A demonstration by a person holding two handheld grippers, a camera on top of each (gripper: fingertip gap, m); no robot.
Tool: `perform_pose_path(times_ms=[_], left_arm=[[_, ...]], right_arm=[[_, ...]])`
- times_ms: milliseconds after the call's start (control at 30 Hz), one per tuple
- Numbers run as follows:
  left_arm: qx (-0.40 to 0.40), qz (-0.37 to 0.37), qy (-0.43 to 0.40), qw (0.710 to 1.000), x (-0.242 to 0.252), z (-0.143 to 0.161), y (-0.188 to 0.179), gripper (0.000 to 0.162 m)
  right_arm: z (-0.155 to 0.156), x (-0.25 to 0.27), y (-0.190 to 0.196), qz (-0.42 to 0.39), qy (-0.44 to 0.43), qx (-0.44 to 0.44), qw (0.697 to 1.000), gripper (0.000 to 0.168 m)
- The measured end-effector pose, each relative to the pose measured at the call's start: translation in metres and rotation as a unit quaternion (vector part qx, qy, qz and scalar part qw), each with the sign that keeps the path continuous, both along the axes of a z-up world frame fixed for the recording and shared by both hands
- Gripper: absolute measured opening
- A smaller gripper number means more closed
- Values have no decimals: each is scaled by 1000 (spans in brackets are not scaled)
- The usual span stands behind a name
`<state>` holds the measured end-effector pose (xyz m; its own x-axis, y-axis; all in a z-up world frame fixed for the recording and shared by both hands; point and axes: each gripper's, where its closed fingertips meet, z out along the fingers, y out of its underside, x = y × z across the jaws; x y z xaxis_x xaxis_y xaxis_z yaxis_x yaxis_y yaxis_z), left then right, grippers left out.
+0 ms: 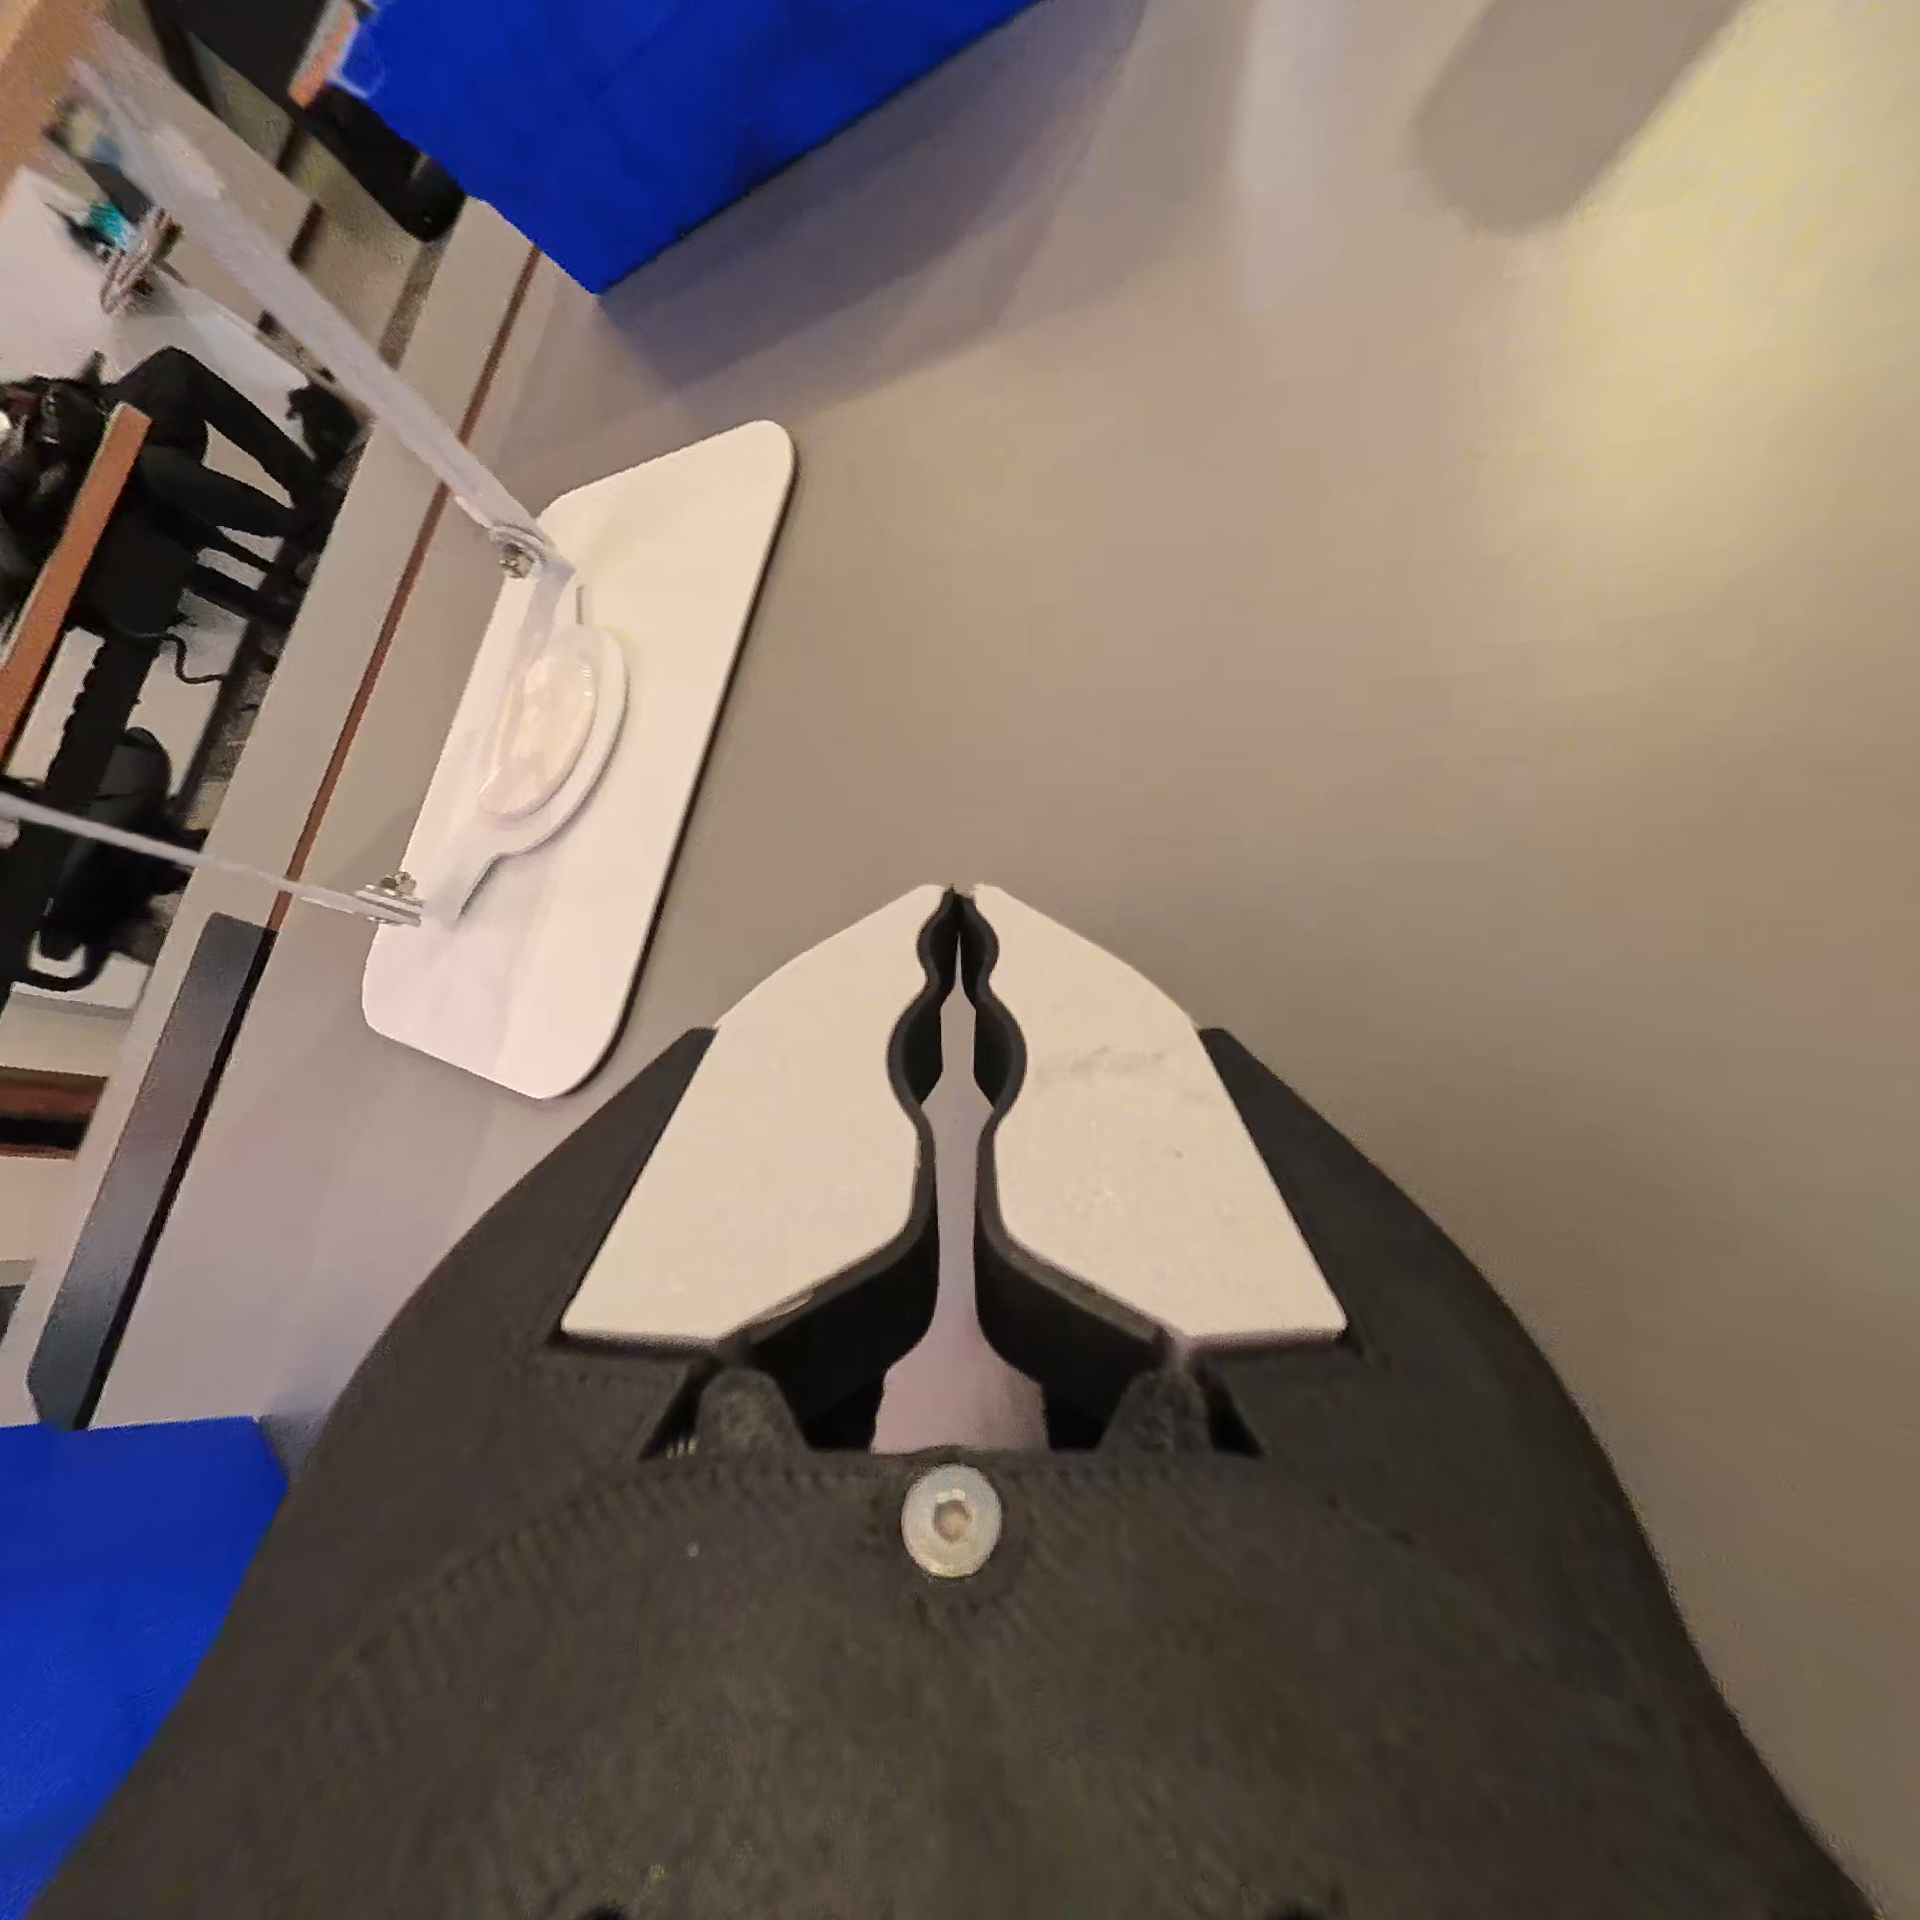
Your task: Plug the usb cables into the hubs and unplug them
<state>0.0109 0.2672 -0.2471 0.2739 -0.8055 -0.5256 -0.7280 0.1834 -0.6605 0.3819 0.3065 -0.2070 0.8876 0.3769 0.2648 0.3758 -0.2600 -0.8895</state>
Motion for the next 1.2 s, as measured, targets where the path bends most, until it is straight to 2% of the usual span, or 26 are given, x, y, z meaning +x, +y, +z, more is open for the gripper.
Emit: perform_pose_path(times_ms=[133,367,633,933,1200], left_arm=[[7,3,20,1000,-1,-9,-7,0],[18,14,23,999,-7,-9,-10,0],[21,17,24,999,-8,-9,-11,0],[21,18,23,999,-8,-9,-11,0],[34,29,27,999,-14,-9,-15,0]], right_arm=[[-10,-8,1,7,-35,-7,999,0],[-22,-11,2,12,-62,-34,997,0],[-46,-18,2,26,-139,-79,987,0],[-46,-18,2,26,-140,-81,987,0],[-35,-13,2,16,-99,-64,993,0]])
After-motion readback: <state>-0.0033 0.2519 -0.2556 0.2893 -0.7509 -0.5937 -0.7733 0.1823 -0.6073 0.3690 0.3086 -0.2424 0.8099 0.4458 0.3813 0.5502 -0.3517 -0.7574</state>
